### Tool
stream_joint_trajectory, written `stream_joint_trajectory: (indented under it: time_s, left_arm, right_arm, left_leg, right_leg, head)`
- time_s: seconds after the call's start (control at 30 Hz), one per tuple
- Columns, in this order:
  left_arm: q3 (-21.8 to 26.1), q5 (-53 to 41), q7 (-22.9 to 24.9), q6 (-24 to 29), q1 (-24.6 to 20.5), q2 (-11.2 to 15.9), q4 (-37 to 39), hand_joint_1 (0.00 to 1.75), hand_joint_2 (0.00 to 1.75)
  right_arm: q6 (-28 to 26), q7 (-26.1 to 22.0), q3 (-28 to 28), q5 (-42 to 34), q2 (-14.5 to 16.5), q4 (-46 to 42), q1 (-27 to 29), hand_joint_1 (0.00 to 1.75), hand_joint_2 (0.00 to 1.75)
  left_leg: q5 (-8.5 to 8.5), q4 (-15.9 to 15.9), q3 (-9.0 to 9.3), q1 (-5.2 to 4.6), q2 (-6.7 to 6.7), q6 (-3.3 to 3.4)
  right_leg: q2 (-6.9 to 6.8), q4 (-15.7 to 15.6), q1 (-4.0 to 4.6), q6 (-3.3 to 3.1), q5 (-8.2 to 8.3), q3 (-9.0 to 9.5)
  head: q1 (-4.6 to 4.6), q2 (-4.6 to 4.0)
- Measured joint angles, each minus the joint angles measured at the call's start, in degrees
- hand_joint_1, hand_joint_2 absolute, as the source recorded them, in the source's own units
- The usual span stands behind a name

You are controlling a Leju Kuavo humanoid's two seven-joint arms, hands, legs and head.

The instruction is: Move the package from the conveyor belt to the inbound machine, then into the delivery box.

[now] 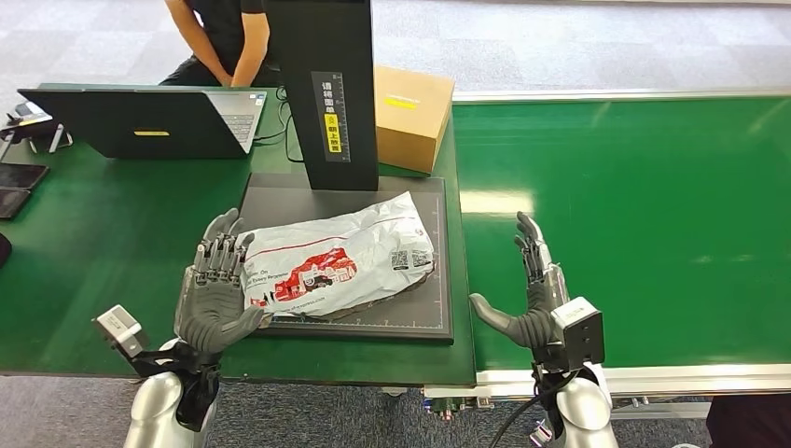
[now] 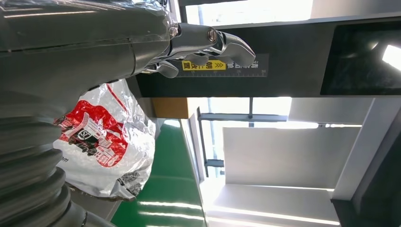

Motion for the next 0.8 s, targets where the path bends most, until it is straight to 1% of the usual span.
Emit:
stream_joint_trajectory:
  time_s: [0.8]
  left_arm:
    - [0.03,0.02,0.01,-0.01,0.01,0.0,0.0,0.0,1.75]
  right_arm:
    - [0.33,0.02,-0.23,0.52,0.19,-0.4,0.01,0.0,1.75]
  left_leg:
    - [0.0,0.0,0.0,0.0,0.0,0.0]
  right_leg:
    - [0.0,0.0,0.0,0.0,0.0,0.0]
  head:
    - [0.0,0.0]
